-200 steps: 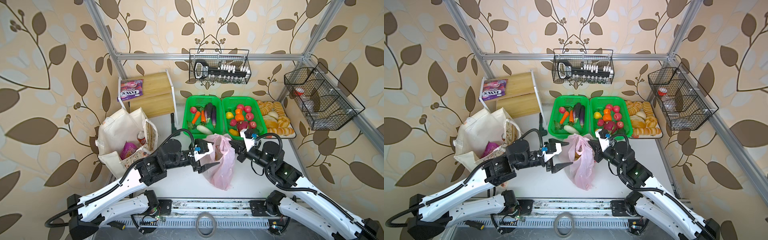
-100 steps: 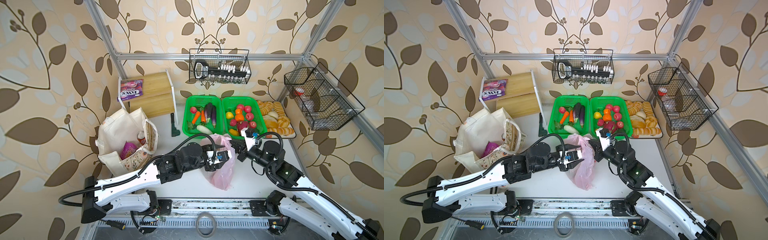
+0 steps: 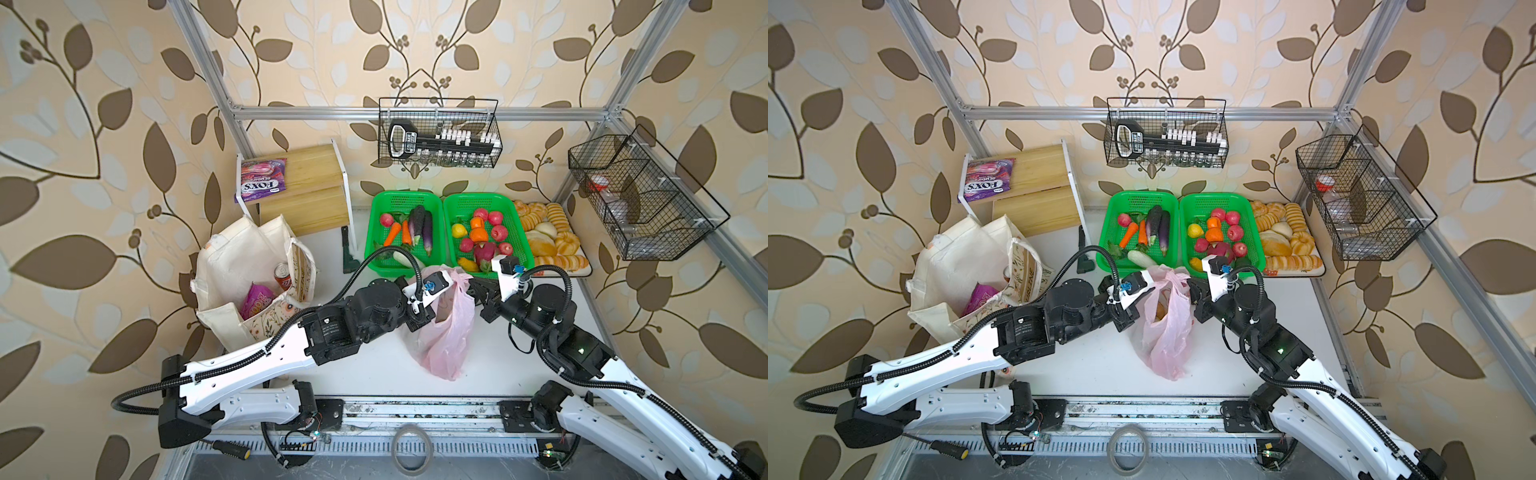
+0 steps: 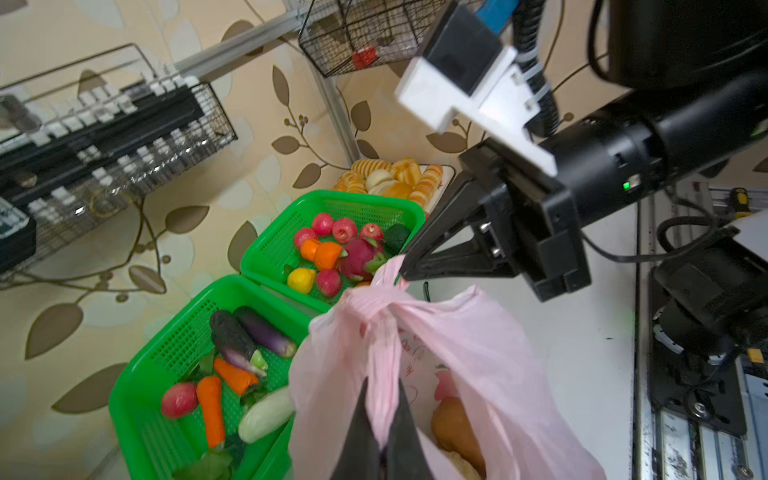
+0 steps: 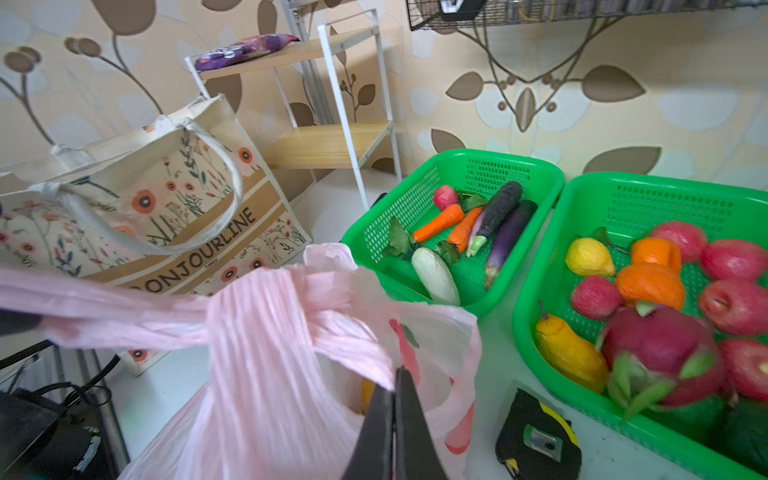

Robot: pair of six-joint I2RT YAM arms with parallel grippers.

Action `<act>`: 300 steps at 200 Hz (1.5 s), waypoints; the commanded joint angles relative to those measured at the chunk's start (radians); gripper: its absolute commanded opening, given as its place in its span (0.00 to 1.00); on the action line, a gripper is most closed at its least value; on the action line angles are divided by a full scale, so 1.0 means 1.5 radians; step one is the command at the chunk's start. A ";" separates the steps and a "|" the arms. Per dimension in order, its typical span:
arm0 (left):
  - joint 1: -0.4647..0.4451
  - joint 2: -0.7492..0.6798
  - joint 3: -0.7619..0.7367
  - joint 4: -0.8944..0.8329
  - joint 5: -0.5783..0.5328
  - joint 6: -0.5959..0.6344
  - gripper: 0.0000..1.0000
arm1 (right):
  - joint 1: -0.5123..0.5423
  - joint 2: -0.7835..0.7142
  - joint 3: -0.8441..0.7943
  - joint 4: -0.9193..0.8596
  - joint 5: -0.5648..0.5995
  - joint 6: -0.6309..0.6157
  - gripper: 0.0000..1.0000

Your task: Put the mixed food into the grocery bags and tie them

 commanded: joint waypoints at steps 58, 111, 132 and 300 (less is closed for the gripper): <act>0.224 -0.124 -0.196 -0.106 0.037 -0.357 0.00 | -0.056 -0.052 -0.041 -0.101 0.152 0.124 0.00; 0.226 -0.108 -0.177 -0.075 0.113 -0.333 0.00 | -0.062 -0.040 -0.037 -0.040 -0.090 0.162 0.05; 0.226 -0.099 -0.164 -0.075 0.138 -0.321 0.00 | -0.062 -0.022 -0.044 -0.018 -0.199 0.203 0.26; 0.226 -0.093 -0.148 -0.082 0.135 -0.318 0.00 | -0.083 -0.036 -0.105 0.119 -0.074 0.403 0.00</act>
